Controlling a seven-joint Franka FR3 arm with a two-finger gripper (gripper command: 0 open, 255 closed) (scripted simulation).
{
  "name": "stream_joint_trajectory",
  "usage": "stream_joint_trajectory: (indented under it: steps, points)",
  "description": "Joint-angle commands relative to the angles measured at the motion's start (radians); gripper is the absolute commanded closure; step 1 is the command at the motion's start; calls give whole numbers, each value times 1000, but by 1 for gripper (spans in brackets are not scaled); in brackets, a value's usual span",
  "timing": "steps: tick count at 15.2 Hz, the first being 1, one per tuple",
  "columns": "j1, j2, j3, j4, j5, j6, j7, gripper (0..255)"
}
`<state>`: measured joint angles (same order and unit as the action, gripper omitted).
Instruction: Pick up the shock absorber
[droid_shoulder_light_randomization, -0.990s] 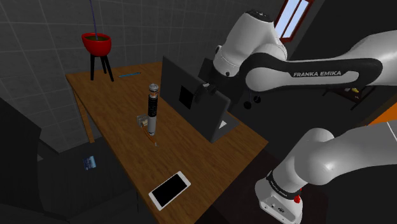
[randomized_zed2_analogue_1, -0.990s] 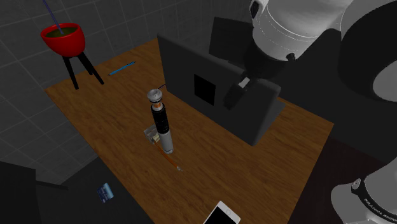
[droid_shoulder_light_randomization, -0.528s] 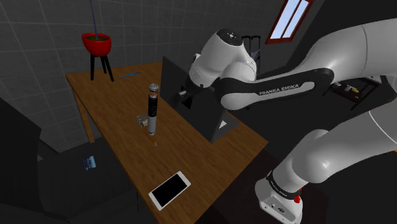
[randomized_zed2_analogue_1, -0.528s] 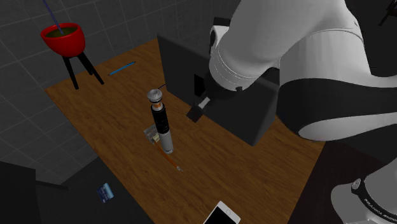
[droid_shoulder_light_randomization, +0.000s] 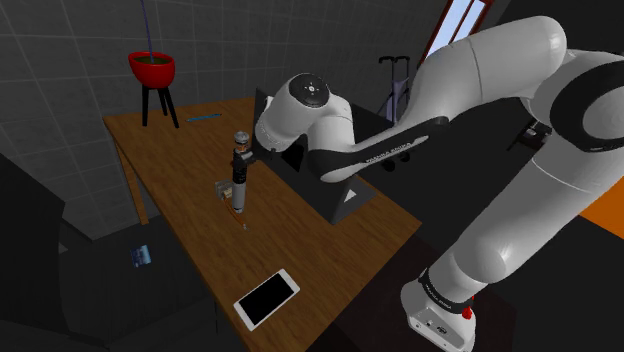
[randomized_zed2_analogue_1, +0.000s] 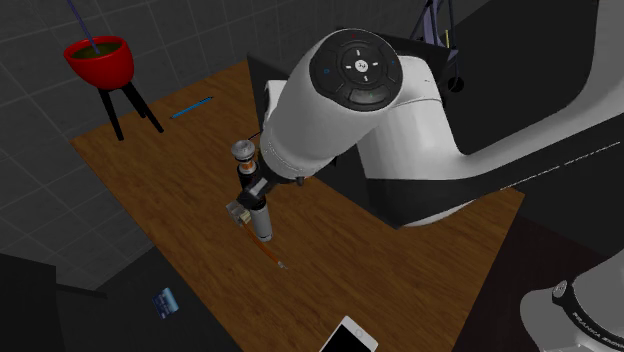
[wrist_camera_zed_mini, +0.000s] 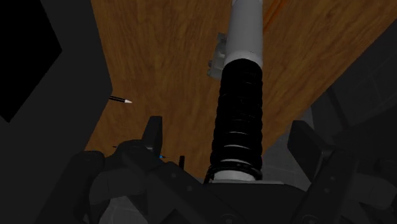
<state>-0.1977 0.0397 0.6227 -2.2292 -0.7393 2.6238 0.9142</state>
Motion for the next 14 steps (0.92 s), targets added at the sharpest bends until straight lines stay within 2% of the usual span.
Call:
stream_joint_trajectory:
  steps: [1,8,10,11,14]
  points:
    - [18,87,-2,65,-162,-12,116,0]
    - [50,159,-41,62,-306,13,242,0]
    - [53,165,-44,62,-317,15,252,0]
    - [53,167,-45,64,-318,14,252,255]
    - [54,168,-45,65,-319,13,253,255]
